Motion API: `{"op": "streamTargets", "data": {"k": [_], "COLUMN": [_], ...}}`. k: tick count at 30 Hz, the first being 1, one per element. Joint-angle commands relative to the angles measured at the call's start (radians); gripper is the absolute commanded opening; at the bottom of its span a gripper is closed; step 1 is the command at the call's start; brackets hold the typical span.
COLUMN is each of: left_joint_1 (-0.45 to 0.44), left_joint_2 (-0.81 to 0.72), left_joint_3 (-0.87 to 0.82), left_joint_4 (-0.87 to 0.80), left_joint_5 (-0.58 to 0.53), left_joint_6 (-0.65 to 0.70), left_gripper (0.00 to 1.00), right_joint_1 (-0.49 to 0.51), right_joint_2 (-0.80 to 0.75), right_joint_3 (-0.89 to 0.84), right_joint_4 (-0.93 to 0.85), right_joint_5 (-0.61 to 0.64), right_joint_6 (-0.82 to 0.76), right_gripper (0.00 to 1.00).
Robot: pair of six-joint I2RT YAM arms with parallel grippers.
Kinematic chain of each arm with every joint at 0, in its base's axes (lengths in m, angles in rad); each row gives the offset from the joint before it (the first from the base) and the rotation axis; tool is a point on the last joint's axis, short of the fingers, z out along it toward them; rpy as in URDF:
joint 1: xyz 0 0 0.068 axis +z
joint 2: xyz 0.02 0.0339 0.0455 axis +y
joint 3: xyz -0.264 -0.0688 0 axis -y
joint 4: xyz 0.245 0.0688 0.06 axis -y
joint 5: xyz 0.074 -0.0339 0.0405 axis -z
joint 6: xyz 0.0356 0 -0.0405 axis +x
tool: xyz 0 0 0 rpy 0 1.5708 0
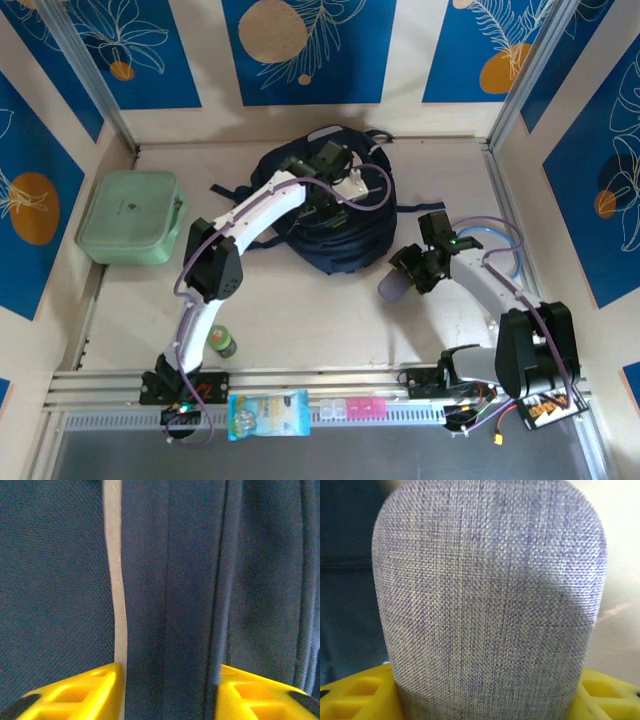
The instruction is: Pack the student bag
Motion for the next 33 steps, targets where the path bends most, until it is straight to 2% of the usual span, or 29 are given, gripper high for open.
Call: {"op": "streamTargets", "data": {"k": [1, 3, 6, 10, 16, 23, 29, 33], "left_joint_1": [0.035, 0.053, 0.078, 0.094, 0.111, 0.11, 0.112, 0.116], "left_joint_2": [-0.023, -0.033, -0.032, -0.022, -0.074, -0.174, -0.212, -0.199], "left_joint_3": [0.054, 0.06, 0.068, 0.088, 0.106, 0.107, 0.11, 0.113], "left_joint_4": [0.024, 0.034, 0.035, 0.029, 0.087, 0.198, 0.289, 0.301], "left_joint_5": [0.055, 0.093, 0.126, 0.156, 0.239, 0.382, 0.37, 0.369], "left_joint_6": [-0.068, -0.114, -0.174, -0.221, -0.344, -0.493, -0.586, -0.612], "left_gripper": [0.33, 0.24, 0.18, 0.0, 0.0, 0.0, 0.0, 0.0], "right_joint_1": [-0.033, -0.045, -0.051, -0.04, -0.013, 0.046, 0.066, 0.079], "right_joint_2": [-0.071, -0.098, -0.116, -0.074, 0.076, 0.235, 0.314, 0.388], "right_joint_3": [0.008, 0.015, 0.038, 0.088, 0.241, 0.466, 0.512, 0.585], "right_joint_4": [0.043, 0.072, 0.121, 0.216, 0.321, 0.268, 0.295, 0.297], "right_joint_5": [-0.12, -0.171, -0.247, -0.314, -0.317, -0.21, -0.183, -0.201], "right_joint_6": [-0.024, -0.039, -0.05, -0.027, 0.047, 0.096, 0.172, 0.179], "right_gripper": [0.54, 0.53, 0.53, 0.53, 0.53, 0.53, 0.55, 0.62]}}
